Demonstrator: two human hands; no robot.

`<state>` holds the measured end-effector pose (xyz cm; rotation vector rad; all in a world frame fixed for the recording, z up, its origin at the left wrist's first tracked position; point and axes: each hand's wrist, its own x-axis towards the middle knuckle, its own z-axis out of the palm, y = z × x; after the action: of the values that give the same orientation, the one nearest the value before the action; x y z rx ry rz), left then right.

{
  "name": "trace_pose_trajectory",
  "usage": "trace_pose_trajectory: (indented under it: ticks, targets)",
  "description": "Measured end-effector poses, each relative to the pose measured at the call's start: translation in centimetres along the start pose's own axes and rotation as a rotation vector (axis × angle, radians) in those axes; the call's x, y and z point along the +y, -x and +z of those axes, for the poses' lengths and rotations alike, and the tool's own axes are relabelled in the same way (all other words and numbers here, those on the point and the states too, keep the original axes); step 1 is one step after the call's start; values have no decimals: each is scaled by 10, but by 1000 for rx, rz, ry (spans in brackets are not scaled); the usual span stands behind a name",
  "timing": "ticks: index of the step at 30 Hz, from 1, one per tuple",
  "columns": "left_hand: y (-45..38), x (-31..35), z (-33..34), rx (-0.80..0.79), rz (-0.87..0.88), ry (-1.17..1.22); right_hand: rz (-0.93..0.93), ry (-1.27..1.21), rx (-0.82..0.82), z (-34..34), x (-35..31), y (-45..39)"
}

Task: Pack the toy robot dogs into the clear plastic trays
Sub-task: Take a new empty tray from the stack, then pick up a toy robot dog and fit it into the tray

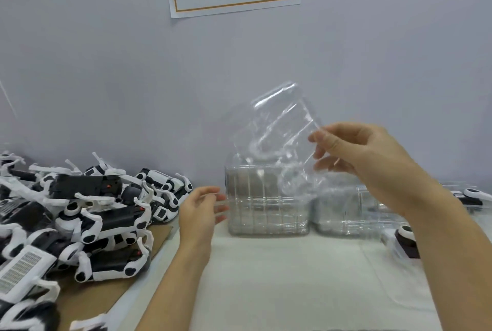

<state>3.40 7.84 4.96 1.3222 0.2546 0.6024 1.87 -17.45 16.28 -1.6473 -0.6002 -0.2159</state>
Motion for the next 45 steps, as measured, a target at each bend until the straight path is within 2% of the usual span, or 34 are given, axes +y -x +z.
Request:
trace_pose_trajectory:
  ticks: [4, 8, 11, 14, 19, 22, 28, 31, 33, 37, 39, 41, 45]
  targets:
    - [-3, 24, -8, -24, -66, 94, 79, 454, -260, -4, -3, 3]
    - [1, 35, -14, -154, -230, -53, 200, 735, -390, 13, 5, 3]
    - [5, 37, -10, -267, -325, -209, 245, 794, -509, 32, 17, 2]
    - [9, 31, -2, -380, -334, -443, 275, 837, -595, 49, 30, 1]
    - [3, -1, -6, -339, -224, -762, 325, 882, -725, 76, 53, 4]
    - [-1, -13, -14, -313, -171, -788, 388, 884, -779, 84, 60, 6]
    - [-5, -10, -12, -138, -40, -759, 368, 854, -816, 81, 56, 5]
    - [-6, 1, -13, 62, 78, -648, 327, 827, -741, 77, 53, 3]
    - [-9, 9, -15, 237, 103, -490, 310, 803, -695, 75, 52, 2]
    - [-14, 23, -24, 571, 20, 75, 307, 787, -674, 71, 52, 2]
    - [-12, 25, -29, 719, 84, 191, 304, 791, -673, 71, 53, 2]
    - [-12, 25, -34, 747, 115, 191, 304, 790, -674, 72, 53, 2]
    - [-19, 16, -38, 574, -58, 84, 308, 784, -677, 72, 53, 2]
